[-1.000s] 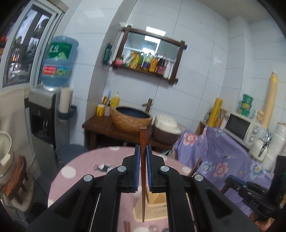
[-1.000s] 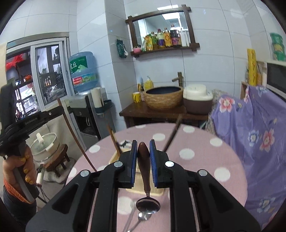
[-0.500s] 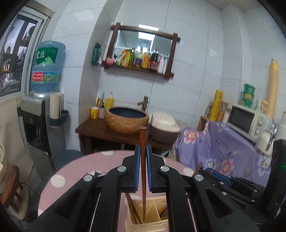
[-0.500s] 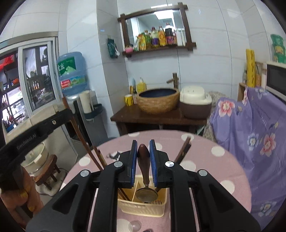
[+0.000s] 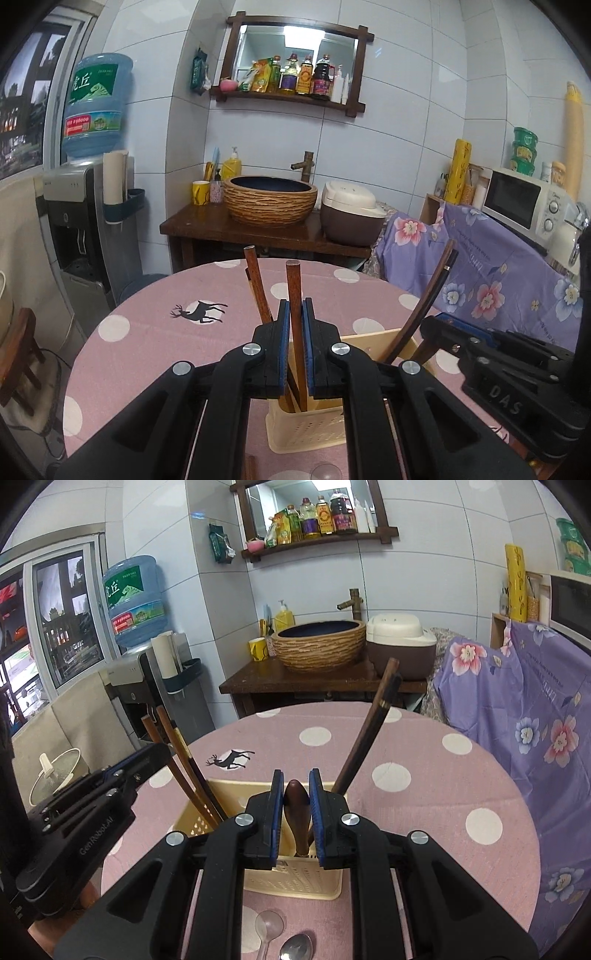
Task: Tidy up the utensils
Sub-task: 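Carry the chopstick and spoon over the holder and open both tools to drop them in, then move the left tool to a brown chopstick while the right tool moves to the steel spoon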
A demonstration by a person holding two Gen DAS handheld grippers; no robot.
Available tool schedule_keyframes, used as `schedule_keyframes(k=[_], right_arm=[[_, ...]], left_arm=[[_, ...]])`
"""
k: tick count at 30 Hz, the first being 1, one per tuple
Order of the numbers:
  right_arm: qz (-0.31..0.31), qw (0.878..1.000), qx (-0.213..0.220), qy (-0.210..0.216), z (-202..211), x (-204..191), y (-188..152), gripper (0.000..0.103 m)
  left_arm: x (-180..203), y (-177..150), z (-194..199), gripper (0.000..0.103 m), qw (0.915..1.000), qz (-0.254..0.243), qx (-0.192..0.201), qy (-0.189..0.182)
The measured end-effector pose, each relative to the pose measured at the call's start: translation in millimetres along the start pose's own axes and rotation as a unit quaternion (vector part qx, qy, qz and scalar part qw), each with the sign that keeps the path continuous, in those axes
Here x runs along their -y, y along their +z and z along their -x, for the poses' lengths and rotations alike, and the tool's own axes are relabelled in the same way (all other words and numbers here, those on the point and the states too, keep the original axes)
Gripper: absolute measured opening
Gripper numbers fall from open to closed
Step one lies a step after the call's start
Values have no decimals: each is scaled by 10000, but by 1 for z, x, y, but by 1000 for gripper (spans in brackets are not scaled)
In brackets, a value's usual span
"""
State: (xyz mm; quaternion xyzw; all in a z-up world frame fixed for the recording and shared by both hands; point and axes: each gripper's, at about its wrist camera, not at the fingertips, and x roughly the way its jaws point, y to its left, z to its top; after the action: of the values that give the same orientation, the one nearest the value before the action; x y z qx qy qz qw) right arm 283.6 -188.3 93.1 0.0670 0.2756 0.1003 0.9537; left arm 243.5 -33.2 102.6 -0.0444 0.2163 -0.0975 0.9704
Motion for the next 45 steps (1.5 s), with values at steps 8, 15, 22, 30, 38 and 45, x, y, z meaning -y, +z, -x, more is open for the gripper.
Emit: schedule_keyframes(k=[8,15,22,30,38,45], right_arm=[[-128,9999,91,-10,2,6,-10,34],[50,9979,374,-522,31,4,-34,60],[310,9958,-523,-691,25,-6,-101,61],[260,9842,-1575,-767,0,-15,-180,61],[285,9804,-1753,-847,-5,-25,-193,61],[387,9762,-1850,-1067,-10,-29,-197,61]], left_arm=[[1,-2,4,22,9997,-133,-136,-132],[-21,-32,27,51,9996,56,-266,40],[-51,-91,32,46,9935,-35,-1023,508],[-63,-157,24,37,9800,61,-1941,432],[-64,-173,22,36,9769,88,-2086,448],[-60,-185,22,36,9742,14,-2194,532]])
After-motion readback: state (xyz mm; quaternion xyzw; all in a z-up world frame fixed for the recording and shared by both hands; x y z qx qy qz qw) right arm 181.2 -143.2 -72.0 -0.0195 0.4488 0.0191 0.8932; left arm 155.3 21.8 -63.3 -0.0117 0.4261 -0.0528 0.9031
